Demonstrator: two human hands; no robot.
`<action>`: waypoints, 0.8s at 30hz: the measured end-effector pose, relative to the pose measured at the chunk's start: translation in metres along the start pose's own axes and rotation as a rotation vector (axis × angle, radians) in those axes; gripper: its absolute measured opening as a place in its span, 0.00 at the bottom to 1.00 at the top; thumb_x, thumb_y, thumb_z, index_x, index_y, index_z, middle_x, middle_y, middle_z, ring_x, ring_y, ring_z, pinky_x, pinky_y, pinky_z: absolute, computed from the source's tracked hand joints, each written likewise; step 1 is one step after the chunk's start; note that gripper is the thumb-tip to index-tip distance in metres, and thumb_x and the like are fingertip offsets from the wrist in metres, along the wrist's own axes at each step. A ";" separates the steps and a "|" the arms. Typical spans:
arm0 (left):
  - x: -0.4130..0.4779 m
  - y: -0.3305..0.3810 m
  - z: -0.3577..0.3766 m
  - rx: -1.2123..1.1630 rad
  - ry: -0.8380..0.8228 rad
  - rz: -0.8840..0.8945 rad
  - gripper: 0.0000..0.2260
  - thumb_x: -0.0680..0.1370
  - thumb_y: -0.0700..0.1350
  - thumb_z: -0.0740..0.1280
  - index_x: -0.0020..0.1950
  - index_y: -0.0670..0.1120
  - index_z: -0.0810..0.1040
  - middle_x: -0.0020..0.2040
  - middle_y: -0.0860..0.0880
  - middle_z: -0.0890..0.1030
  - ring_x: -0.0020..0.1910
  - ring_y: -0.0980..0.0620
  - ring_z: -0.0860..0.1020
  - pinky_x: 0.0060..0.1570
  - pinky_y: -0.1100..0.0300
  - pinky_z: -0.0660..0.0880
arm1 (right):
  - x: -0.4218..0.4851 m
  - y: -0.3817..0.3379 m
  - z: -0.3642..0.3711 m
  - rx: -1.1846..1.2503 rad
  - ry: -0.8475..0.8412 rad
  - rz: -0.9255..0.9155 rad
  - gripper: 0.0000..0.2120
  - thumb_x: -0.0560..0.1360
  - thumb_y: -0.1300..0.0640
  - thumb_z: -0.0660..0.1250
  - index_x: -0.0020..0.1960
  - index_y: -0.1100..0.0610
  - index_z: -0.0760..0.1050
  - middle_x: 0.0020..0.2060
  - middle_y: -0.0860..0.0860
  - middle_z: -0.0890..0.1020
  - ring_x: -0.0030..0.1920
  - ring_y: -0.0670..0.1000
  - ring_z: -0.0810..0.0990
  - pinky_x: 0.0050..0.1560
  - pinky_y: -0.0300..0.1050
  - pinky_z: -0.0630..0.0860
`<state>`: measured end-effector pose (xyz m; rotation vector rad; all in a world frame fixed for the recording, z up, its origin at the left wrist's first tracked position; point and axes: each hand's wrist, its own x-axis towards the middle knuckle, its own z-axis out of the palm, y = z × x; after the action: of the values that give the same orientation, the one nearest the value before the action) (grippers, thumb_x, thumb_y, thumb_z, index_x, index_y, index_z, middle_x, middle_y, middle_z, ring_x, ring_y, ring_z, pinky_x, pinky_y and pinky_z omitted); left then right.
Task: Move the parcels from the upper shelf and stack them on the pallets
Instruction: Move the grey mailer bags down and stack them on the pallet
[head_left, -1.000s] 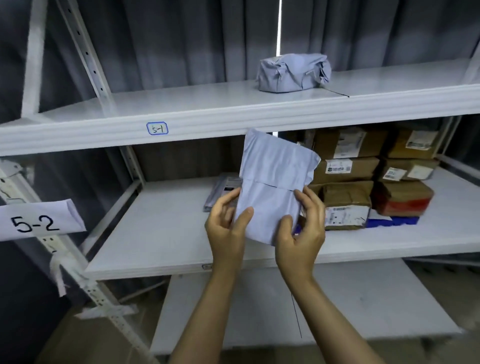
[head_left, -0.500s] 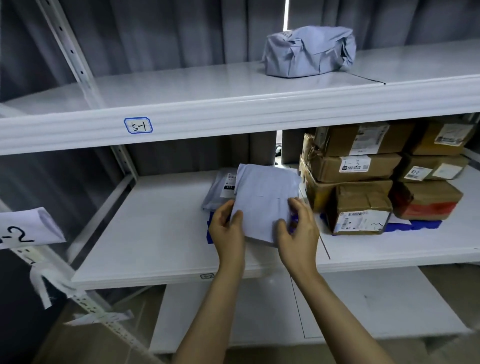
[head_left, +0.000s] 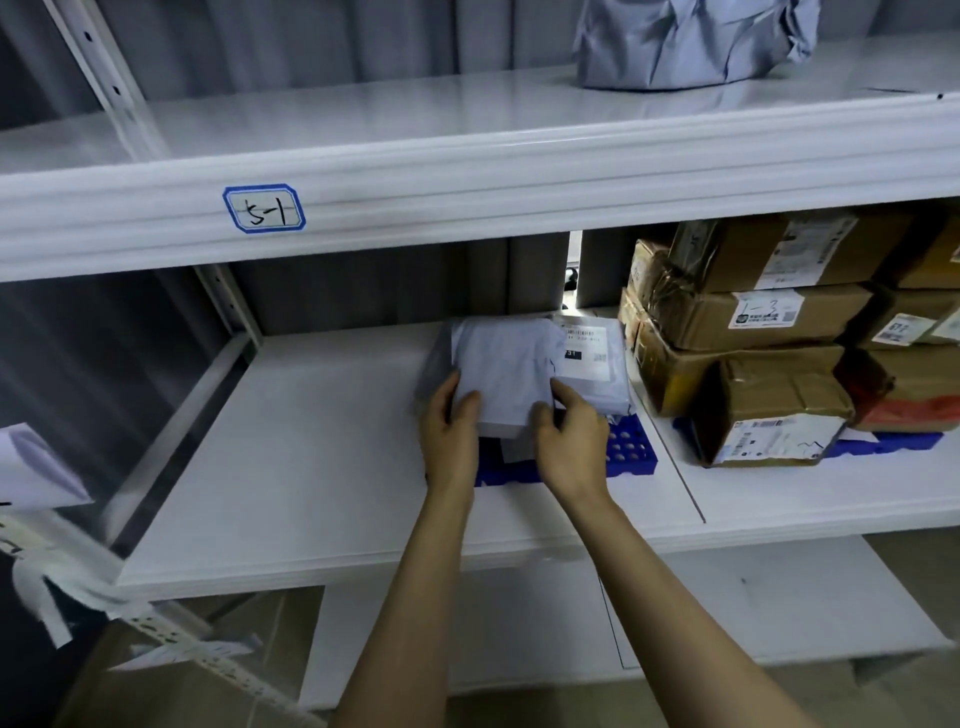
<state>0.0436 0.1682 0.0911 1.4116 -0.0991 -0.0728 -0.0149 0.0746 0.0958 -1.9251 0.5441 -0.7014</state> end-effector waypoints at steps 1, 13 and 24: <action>0.007 0.000 -0.004 0.043 -0.056 0.009 0.19 0.79 0.42 0.64 0.70 0.49 0.71 0.66 0.51 0.75 0.63 0.52 0.74 0.47 0.69 0.72 | 0.005 0.000 0.004 0.000 0.015 0.000 0.16 0.79 0.62 0.58 0.64 0.62 0.74 0.48 0.58 0.82 0.44 0.52 0.79 0.45 0.33 0.77; 0.067 -0.016 -0.038 0.385 -0.300 0.216 0.34 0.71 0.47 0.75 0.73 0.53 0.65 0.68 0.54 0.73 0.65 0.55 0.72 0.61 0.62 0.72 | 0.042 -0.007 0.037 0.018 -0.023 0.004 0.20 0.81 0.57 0.59 0.71 0.63 0.68 0.57 0.57 0.80 0.57 0.53 0.78 0.59 0.42 0.74; 0.105 -0.045 -0.036 0.507 -0.243 0.220 0.38 0.66 0.65 0.68 0.74 0.57 0.64 0.68 0.52 0.73 0.65 0.54 0.73 0.63 0.50 0.75 | 0.060 0.004 0.051 -0.063 -0.137 -0.018 0.24 0.81 0.56 0.61 0.75 0.60 0.61 0.69 0.57 0.72 0.68 0.55 0.71 0.68 0.51 0.70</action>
<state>0.1519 0.1851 0.0437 1.8839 -0.5012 -0.0377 0.0632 0.0669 0.0883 -2.0216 0.4687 -0.5647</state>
